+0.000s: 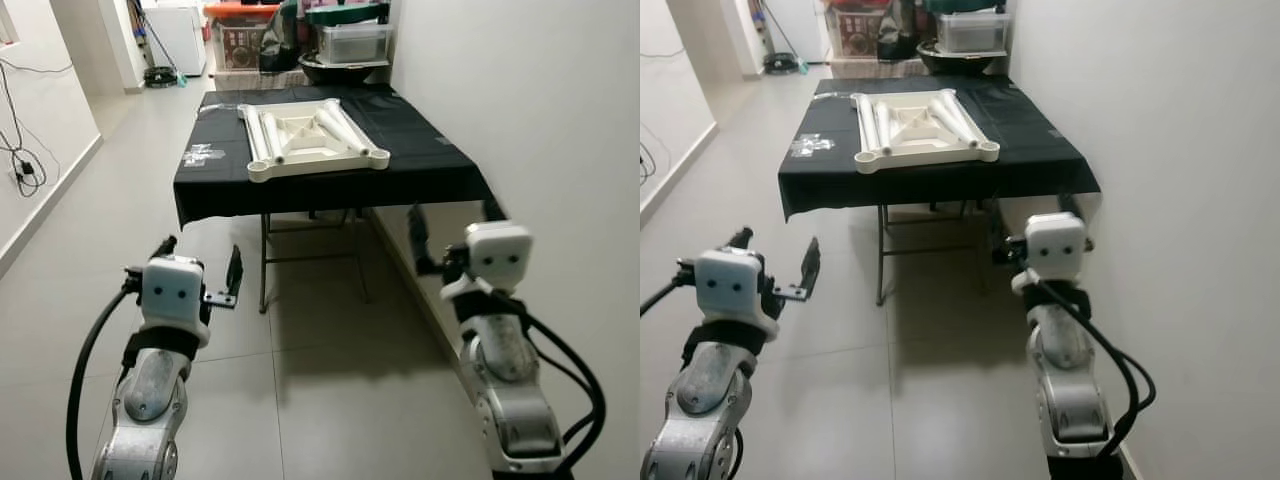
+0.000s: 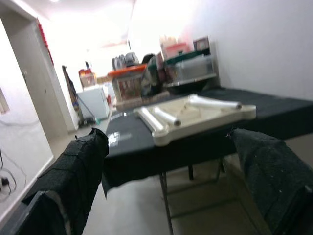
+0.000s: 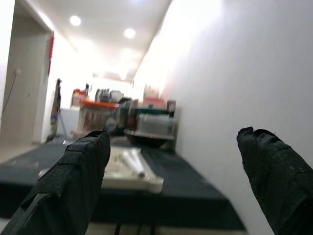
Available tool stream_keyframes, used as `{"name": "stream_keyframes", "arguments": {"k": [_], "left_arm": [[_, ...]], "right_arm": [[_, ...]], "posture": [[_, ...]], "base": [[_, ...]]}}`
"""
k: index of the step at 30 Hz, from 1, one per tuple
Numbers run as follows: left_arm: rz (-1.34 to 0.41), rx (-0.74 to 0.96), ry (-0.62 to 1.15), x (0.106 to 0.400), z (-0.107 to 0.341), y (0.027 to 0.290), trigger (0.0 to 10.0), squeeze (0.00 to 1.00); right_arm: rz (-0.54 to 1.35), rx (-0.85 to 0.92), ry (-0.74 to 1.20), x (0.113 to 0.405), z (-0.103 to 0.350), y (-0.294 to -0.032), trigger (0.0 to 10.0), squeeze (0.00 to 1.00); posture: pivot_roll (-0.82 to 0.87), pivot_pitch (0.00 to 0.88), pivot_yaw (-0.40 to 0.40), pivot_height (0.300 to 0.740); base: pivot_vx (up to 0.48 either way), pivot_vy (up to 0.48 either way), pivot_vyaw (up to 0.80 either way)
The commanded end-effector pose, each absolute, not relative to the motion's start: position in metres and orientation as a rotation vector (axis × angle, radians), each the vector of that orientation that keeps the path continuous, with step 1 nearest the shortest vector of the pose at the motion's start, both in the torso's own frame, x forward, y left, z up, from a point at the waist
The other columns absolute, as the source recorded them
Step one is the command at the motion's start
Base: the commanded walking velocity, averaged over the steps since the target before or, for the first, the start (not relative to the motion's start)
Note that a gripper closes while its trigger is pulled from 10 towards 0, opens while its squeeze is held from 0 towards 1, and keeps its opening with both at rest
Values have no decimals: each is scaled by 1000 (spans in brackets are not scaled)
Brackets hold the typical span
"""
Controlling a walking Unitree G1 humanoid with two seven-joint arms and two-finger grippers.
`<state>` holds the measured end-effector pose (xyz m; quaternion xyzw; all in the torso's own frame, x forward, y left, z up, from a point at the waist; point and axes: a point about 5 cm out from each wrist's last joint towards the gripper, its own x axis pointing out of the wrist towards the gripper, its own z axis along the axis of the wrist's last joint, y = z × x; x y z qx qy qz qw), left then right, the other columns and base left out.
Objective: Building children table
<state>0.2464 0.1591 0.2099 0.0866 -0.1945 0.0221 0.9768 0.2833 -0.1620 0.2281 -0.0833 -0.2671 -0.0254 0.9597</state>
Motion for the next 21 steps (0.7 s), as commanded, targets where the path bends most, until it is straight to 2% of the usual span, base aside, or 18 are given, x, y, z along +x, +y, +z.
{"name": "stream_keyframes", "arguments": {"k": [1,3,5,8,9,17,21], "left_arm": [[55,190,-392,246,211,162,10000,216],[68,178,-407,244,217,168,10000,75],[57,184,-399,244,216,168,10000,39],[46,194,-386,244,213,168,10000,39],[36,199,-364,245,210,168,10000,0],[-9,225,-362,241,206,164,10000,0],[14,304,-325,241,196,158,10000,0]], "right_arm": [[-65,-169,-550,284,228,-164,10000,0],[-47,-154,-550,284,228,-166,10000,0],[-7,-134,-519,285,223,-164,10000,0],[25,-118,-477,287,216,-161,10000,0],[50,-108,-452,287,210,-157,10000,0],[64,-106,-400,289,200,-153,10000,0],[66,-107,-388,291,198,-150,10000,0]], "posture": [[-54,0,-21,740],[-45,0,-26,740],[-46,0,-26,740],[-46,0,-25,740],[-43,0,-22,740],[-38,0,-14,740],[-33,0,-16,740]], "base": [[0,0,0],[0,0,0],[0,0,0],[0,0,0],[0,0,0],[0,0,0],[0,0,0]]}}
